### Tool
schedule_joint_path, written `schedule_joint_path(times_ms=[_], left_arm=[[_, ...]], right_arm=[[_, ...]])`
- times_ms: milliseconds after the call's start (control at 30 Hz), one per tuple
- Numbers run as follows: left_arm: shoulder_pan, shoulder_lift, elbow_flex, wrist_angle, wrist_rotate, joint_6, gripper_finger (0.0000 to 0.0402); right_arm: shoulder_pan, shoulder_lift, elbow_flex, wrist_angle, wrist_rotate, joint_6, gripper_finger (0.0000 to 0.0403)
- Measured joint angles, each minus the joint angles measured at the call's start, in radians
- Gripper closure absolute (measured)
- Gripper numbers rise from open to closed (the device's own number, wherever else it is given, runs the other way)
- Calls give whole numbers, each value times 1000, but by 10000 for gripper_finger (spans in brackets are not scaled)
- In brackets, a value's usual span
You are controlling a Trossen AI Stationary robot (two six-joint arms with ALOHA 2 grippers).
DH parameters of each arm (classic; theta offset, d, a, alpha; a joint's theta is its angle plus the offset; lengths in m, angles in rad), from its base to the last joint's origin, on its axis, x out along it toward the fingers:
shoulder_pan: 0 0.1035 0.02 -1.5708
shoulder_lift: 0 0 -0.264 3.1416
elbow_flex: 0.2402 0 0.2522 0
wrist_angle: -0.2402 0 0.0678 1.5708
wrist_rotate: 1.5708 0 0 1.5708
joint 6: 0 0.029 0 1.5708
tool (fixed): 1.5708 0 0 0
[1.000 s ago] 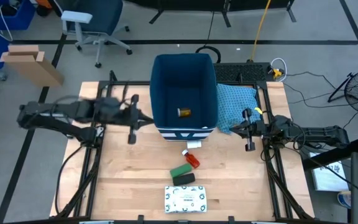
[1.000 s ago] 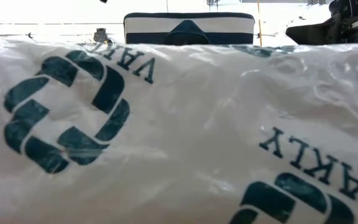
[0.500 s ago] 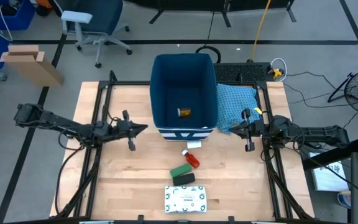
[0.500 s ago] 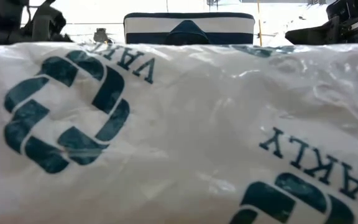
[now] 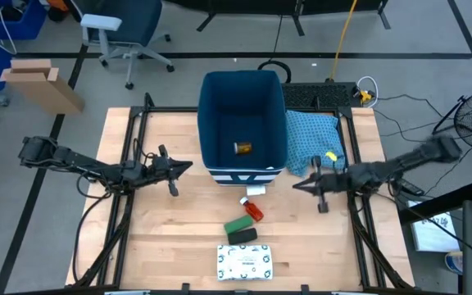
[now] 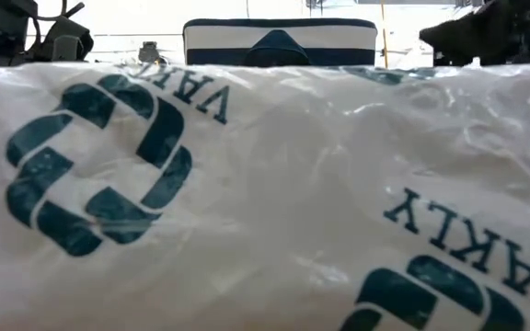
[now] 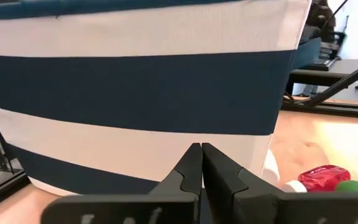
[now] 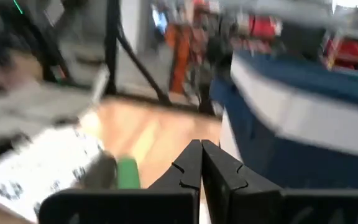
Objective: Pick & place medical supplies in basket/bin
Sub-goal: Put the red pill bottle into the blue bin
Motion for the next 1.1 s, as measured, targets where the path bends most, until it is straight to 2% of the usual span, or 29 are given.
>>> schedule_joint_path(times_ms=[67,167,233,267,367,467,567,667,833,967,1100], left_arm=[[0,0,0,-3,3,-1,397],[0,0,0,-4,1,18,398],[0,0,0,-4,-1,31,391],[0,0,0,-4,-1,31,387],[0,0,0,-4,0,34,377],[0,0,0,-4,0,34,380],[0,0,0,-4,0,37,391],[0,0,0,-4,1,40,398],[0,1,0,-4,2,57,378],[0,1,1,3,2,59,369],[0,1,1,4,3,53,367]], right_arm=[[107,130,56,-4,194,-3,403],[227,341,151,15,429,51,403],[273,480,215,20,544,114,403],[289,541,246,20,567,145,403],[300,701,333,24,571,267,400],[277,820,408,22,558,403,376],[257,922,468,22,544,509,325],[248,997,515,19,536,588,258],[239,1087,561,12,528,730,169],[231,1149,573,-14,509,805,151],[220,1181,595,-110,509,861,162]])
